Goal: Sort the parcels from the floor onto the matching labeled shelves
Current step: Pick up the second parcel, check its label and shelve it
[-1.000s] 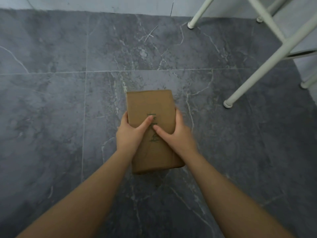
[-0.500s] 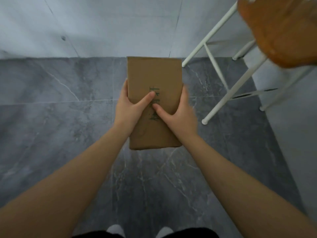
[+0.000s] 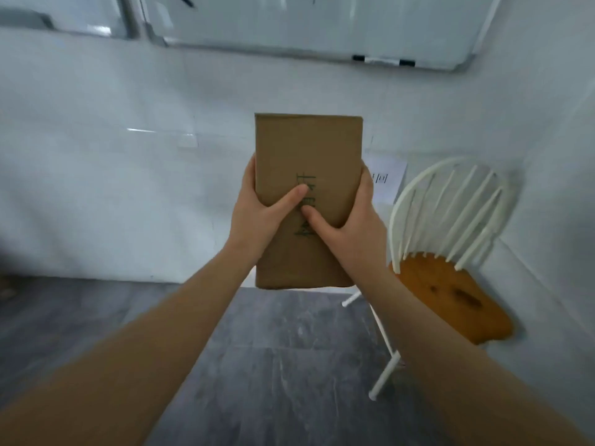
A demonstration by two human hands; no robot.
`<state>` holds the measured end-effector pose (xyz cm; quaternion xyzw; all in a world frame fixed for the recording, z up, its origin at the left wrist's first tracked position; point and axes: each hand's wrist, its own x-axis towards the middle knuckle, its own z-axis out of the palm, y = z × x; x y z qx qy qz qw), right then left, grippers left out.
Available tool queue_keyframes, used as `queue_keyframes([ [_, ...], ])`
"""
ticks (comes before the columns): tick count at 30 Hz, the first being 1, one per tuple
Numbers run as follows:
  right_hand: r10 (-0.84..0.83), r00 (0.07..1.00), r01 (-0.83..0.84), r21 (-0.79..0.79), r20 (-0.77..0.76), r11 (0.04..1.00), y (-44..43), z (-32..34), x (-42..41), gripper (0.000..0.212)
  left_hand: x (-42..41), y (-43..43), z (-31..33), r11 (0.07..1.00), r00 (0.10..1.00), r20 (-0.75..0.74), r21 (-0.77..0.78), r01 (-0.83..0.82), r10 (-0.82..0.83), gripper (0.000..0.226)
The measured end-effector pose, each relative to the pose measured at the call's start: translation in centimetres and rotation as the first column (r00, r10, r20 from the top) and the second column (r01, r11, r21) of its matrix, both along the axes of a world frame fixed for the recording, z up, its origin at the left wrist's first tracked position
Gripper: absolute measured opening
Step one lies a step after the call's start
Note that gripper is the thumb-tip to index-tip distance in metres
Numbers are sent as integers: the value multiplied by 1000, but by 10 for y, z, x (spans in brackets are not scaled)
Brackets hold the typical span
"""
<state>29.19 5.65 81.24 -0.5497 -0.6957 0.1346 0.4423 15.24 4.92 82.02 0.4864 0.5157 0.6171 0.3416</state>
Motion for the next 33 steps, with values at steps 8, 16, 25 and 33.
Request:
queue_keyframes([
  [8, 40, 998, -25, 255, -55, 967, -83, 170, -45, 99, -44, -85, 173, 957, 996, -55, 284, -55, 74, 78],
  [16, 3, 995, 36, 388, -99, 921, -193, 243, -86, 101, -84, -186, 249, 903, 996, -85, 430, 10, 30, 82],
  [25, -23, 995, 67, 457, -101, 887, -275, 291, -103, 101, -101, -267, 297, 876, 995, -92, 483, 4, 46, 81],
  [33, -19, 999, 34, 490, -35, 871, -302, 321, -103, 99, -101, -297, 321, 859, 997, -29, 510, -50, 75, 78],
])
